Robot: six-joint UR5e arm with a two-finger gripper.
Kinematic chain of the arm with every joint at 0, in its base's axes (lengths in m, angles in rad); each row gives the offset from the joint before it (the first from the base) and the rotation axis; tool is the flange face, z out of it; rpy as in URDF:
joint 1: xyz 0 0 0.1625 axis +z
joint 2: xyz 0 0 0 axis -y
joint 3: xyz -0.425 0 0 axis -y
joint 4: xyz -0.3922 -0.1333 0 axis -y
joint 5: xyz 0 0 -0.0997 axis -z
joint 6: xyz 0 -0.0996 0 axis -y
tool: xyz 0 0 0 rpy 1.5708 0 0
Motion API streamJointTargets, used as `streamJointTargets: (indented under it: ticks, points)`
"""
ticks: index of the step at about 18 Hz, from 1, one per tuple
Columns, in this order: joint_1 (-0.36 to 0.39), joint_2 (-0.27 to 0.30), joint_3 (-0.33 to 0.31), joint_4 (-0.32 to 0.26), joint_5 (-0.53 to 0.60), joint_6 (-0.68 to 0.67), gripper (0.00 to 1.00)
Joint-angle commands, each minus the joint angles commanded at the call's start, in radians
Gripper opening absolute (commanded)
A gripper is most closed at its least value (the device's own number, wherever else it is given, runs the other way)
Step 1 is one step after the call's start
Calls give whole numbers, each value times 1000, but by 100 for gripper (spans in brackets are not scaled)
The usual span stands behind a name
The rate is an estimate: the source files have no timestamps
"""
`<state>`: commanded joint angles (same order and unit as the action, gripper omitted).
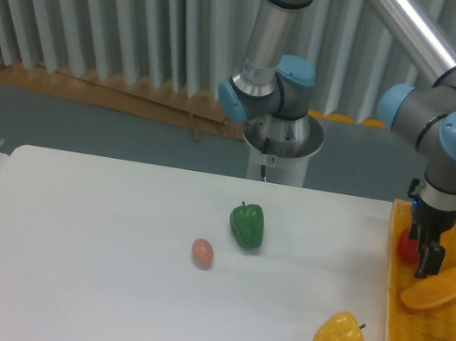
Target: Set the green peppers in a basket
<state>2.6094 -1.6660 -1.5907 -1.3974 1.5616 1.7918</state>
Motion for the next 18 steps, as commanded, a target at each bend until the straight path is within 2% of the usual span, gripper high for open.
streamJointTargets:
  ticks: [3, 6, 12, 14, 18]
  points:
    - [-31, 5, 0, -2, 3, -61, 100]
    - [-38, 3, 6, -9, 5, -52, 100]
    - [-6, 5, 31, -95, 6, -43, 100]
    - [12, 5, 35, -106, 17, -5, 100]
    - [76, 2, 32, -103, 40, 153, 100]
